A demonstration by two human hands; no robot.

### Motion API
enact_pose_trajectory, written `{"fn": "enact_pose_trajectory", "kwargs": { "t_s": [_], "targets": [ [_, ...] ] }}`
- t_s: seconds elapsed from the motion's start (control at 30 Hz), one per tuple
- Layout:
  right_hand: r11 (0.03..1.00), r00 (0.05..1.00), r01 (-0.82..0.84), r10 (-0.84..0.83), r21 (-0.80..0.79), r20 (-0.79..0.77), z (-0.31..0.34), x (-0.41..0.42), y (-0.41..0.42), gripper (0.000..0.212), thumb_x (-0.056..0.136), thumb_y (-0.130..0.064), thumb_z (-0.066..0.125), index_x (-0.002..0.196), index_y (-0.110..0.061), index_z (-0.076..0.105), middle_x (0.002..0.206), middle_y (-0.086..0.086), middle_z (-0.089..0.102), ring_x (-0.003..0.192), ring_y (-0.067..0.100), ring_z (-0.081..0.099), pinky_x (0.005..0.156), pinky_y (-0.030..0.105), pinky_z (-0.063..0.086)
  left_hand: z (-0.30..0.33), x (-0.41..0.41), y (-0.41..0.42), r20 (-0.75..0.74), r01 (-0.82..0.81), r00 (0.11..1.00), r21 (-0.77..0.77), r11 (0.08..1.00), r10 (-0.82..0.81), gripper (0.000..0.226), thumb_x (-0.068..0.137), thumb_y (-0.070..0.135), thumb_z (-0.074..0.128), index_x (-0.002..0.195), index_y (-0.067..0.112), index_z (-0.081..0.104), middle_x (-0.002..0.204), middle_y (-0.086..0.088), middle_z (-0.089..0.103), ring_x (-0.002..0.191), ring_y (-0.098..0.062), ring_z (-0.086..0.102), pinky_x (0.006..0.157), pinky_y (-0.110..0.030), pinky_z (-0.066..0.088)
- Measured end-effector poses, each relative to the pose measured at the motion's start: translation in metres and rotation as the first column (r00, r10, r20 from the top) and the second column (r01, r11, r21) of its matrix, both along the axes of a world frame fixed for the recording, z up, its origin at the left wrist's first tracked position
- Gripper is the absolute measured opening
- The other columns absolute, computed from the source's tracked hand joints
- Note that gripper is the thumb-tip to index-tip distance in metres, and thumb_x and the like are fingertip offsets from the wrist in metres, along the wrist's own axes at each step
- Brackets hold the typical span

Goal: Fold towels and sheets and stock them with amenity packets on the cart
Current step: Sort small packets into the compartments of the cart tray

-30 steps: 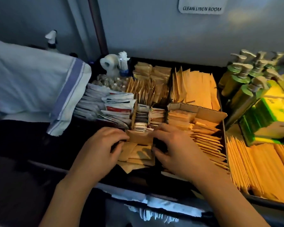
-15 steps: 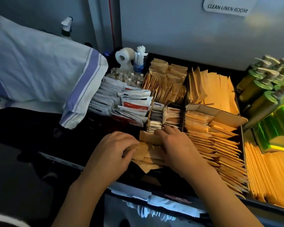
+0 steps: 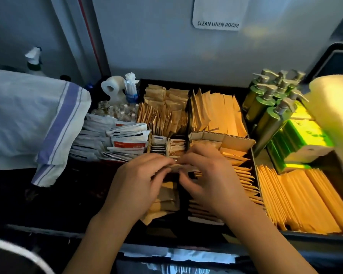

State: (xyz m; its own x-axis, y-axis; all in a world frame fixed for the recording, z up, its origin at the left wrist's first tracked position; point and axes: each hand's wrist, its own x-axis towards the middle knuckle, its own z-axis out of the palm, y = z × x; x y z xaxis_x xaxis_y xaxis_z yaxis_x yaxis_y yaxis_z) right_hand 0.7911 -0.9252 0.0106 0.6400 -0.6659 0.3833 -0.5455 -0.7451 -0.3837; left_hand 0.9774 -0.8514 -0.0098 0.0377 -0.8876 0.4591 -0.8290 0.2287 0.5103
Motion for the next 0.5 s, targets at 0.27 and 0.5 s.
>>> {"fn": "enact_pose_trajectory", "kwargs": {
  "t_s": [0.27,0.5],
  "targets": [
    [0.975,0.98,0.156,-0.173,0.156,0.099,0.019,-0.094,-0.039,0.021,0.089,-0.015,0.074,0.106,-0.027,0.078,0.101,-0.015,0.069,0.095,0.005,0.062,0.08,0.028,0.054,0.012,-0.057,-0.065,-0.101,0.135,0.985,-0.05,0.99,-0.139,0.026,0.091,0.014,0.073,0.116,0.023,0.074,0.111,0.016,0.071,0.107,0.004,0.063,0.095,-0.013,0.049],
    [0.959,0.969,0.245,-0.248,0.14,0.005,0.01,-0.127,-0.061,0.029,0.087,-0.01,0.076,0.108,-0.03,0.077,0.102,-0.014,0.062,0.089,0.005,0.059,0.079,0.021,0.054,0.005,-0.092,-0.109,0.039,0.141,0.988,0.139,0.98,-0.148,0.027,0.094,0.028,0.071,0.121,0.033,0.071,0.119,0.018,0.068,0.114,-0.002,0.058,0.101,-0.036,0.052]
  ]
}}
